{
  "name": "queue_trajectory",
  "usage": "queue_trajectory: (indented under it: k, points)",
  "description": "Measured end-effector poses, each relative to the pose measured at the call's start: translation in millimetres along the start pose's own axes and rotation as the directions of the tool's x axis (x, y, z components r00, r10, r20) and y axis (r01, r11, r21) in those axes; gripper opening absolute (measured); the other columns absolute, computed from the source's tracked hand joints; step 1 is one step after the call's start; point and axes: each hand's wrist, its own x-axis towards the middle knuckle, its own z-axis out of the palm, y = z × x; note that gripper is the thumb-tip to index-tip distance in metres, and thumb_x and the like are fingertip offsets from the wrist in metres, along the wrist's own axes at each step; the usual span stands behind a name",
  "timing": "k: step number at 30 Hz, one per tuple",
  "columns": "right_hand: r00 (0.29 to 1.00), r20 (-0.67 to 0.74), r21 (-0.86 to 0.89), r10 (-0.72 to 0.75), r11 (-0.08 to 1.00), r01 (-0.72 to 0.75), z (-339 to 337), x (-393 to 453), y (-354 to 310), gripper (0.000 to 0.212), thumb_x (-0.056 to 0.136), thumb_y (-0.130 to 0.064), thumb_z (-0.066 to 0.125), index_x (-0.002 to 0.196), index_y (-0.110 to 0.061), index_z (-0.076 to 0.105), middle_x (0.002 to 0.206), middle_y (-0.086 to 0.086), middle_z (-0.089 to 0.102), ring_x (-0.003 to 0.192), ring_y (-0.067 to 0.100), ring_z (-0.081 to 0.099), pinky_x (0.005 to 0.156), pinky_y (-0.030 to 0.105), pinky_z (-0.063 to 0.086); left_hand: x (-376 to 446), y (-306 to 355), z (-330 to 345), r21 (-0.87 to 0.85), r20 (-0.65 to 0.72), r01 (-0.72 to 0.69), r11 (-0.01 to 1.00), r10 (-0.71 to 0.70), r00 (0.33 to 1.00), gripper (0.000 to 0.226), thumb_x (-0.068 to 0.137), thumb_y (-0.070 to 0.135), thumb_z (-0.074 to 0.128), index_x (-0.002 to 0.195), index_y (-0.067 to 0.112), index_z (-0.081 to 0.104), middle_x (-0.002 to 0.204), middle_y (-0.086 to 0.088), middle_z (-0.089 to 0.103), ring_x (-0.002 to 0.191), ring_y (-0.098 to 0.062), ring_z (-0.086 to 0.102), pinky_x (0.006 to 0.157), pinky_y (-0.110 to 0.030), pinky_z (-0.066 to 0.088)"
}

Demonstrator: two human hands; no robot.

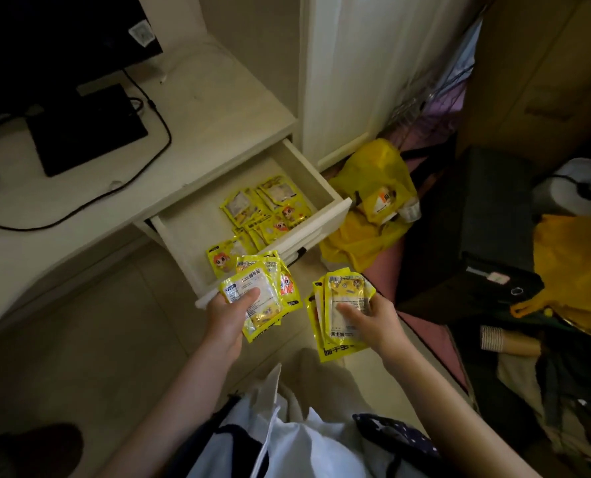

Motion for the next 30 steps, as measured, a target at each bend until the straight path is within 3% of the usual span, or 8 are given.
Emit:
queue_trajectory:
  k: [4,9,12,17,20,25,27,30]
  points:
    - [0.995,0.092,-0.127,-0.026,0.991,0.038,-23.4,39.8,-22.6,0.03,0.079,-0.029,0.073,0.1,-0.011,0.063,0.095,0.007,0.072,0.086,0.024,0.07,0.08,0.05,0.057,3.1,-2.5,30.7,-0.076,-0.089,0.02,0.997,-0.027,0.996,0.027,0.083,0.001,0.068,0.109,0.007,0.064,0.099,-0.011,0.071,0.085,-0.024,0.069,0.084,-0.046,0.055]
    - [0.973,0.217,-0.229,-0.076,0.965,0.127,-31.4,90.2,-64.4,0.024,0.081,-0.027,0.072,0.101,-0.015,0.065,0.098,0.006,0.072,0.09,0.023,0.07,0.084,0.049,0.056,15.8,0.9,49.1,-0.165,-0.181,0.025,0.986,-0.056,0.982,0.026,0.084,0.003,0.068,0.109,0.007,0.065,0.102,-0.015,0.071,0.085,-0.028,0.069,0.077,-0.042,0.057]
    - [0.967,0.242,-0.264,-0.078,0.954,0.143,-24.6,112.7,-87.2,0.028,0.082,-0.026,0.071,0.106,-0.013,0.063,0.102,0.007,0.071,0.094,0.023,0.069,0.086,0.047,0.055,29.4,10.3,45.1,-0.213,-0.222,0.025,0.977,-0.073,0.972,0.029,0.085,0.004,0.066,0.114,0.004,0.064,0.103,-0.017,0.07,0.086,-0.03,0.069,0.07,-0.041,0.059]
    - [0.963,0.261,-0.337,-0.071,0.928,0.16,2.1,151.2,-123.0,0.03,0.082,-0.026,0.071,0.106,-0.01,0.064,0.103,0.008,0.071,0.094,0.024,0.068,0.085,0.045,0.056,65.5,31.4,25.9,-0.262,-0.273,0.016,0.965,-0.09,0.958,0.034,0.086,0.004,0.064,0.12,0.004,0.06,0.112,-0.023,0.067,0.099,-0.039,0.066,0.073,-0.048,0.057]
    - [0.96,0.272,-0.374,-0.071,0.911,0.173,27.4,170.8,-144.0,0.034,0.082,-0.028,0.071,0.109,-0.008,0.062,0.104,0.008,0.07,0.097,0.025,0.067,0.085,0.044,0.056,94.0,49.1,11.5,-0.277,-0.293,0.029,0.96,-0.113,0.949,0.033,0.086,0.004,0.064,0.119,0.006,0.061,0.112,-0.022,0.067,0.092,-0.035,0.067,0.072,-0.047,0.056]
    - [0.959,0.283,-0.365,-0.003,0.925,0.11,77.9,203.2,-170.6,0.035,0.084,-0.028,0.069,0.11,-0.008,0.057,0.103,0.005,0.065,0.098,0.024,0.065,0.086,0.041,0.056,144.0,72.7,-8.9,-0.302,-0.293,0.082,0.95,-0.174,0.94,0.022,0.089,0.004,0.061,0.11,0.011,0.062,0.093,-0.011,0.069,0.065,-0.019,0.07,0.05,-0.032,0.056]
    - [0.95,0.312,-0.363,0.018,0.926,0.102,99.6,216.6,-175.1,0.039,0.082,-0.03,0.07,0.11,-0.007,0.056,0.106,0.009,0.066,0.098,0.025,0.066,0.085,0.046,0.057,163.0,77.9,-14.7,-0.283,-0.299,0.099,0.954,-0.186,0.936,0.017,0.089,0.003,0.06,0.103,0.012,0.063,0.094,-0.012,0.068,0.067,-0.021,0.07,0.057,-0.034,0.057]
    - [0.934,0.354,-0.387,0.047,0.917,0.101,131.8,240.9,-172.7,0.038,0.081,-0.033,0.07,0.108,-0.008,0.057,0.104,0.01,0.068,0.094,0.024,0.067,0.083,0.047,0.058,193.3,79.9,-21.8,-0.255,-0.323,0.133,0.958,-0.214,0.922,0.02,0.089,0.004,0.061,0.108,0.01,0.063,0.106,-0.019,0.066,0.089,-0.032,0.066,0.084,-0.049,0.052]
